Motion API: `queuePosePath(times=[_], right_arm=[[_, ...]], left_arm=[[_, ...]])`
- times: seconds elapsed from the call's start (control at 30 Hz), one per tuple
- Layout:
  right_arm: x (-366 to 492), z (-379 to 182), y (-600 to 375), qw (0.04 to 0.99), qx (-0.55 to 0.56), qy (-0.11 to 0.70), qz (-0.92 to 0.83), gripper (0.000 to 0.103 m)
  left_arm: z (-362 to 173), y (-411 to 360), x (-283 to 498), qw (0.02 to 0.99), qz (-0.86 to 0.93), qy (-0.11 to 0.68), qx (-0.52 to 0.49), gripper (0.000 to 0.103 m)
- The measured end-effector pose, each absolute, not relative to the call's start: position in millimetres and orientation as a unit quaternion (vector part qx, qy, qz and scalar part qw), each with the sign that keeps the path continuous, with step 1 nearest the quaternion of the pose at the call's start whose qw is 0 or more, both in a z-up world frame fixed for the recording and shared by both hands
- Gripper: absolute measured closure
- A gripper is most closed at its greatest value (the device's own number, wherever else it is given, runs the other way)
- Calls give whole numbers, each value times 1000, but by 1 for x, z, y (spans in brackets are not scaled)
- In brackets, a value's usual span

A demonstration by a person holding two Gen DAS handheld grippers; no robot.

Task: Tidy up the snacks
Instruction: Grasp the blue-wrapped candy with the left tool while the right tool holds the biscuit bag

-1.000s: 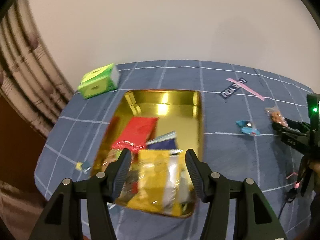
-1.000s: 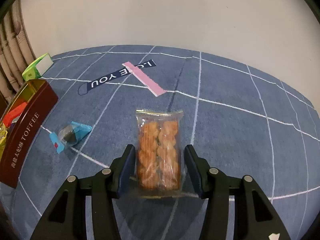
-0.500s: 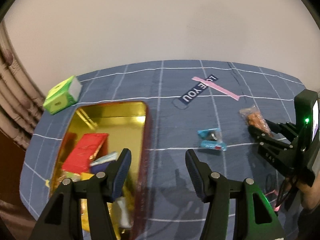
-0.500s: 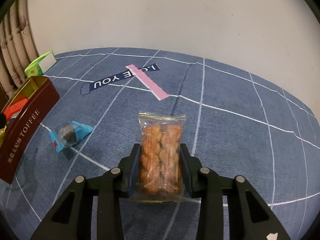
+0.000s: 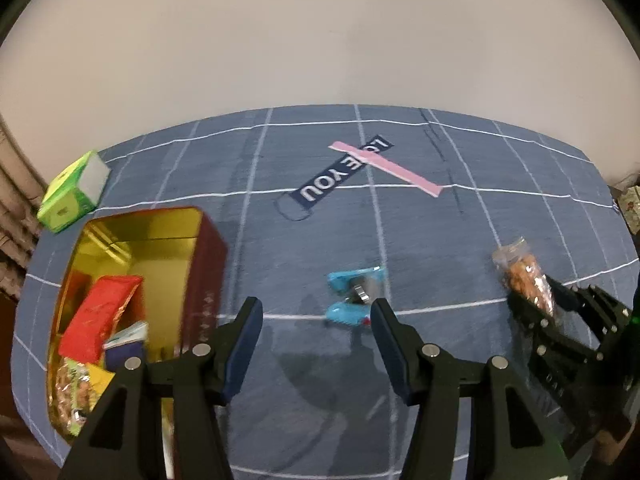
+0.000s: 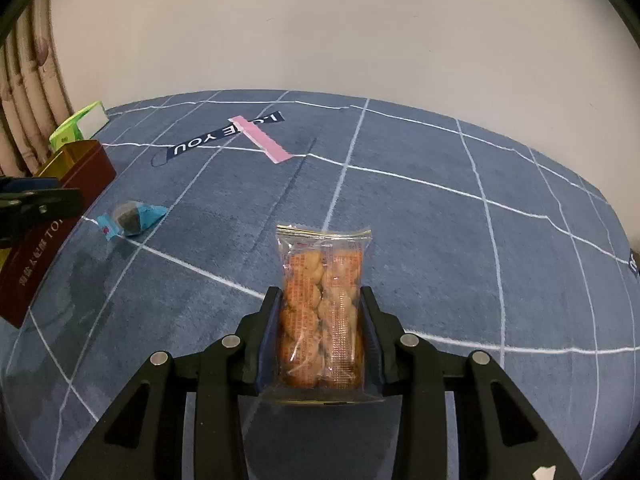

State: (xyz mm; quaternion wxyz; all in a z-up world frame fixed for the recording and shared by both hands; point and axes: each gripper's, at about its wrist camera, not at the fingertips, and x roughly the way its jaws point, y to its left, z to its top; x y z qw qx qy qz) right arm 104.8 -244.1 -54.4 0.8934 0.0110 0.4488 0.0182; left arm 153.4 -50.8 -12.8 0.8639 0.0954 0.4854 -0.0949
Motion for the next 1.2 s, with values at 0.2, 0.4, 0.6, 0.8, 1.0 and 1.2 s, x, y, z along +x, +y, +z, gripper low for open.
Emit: queuePosePath(times=[0.2,0.4,0.6,0.8,1.0,1.2], right_arm=[[102,-55,-246,894,7,449,16,68],[102,-54,-246,894,7,449,16,68],[102,-54,-246,894,6,448,16,68],[102,-54,-246,894,6,448,16,68],[102,-54,-247,894,6,448,16,68],[101,-54,-247,894,6,448,16,68]], left_arm=[[-24,-67,172,847,-108,514,80,45],[-41,-67,182,830,-115,543,62,46],[-50,-71,183,823,-120,551,75,46],[-50,-71,185,827,-130,542,71,47],[-54,-77,185,827,-133,540,81,59],[-53,-81,176,831,-136,529,105,59]])
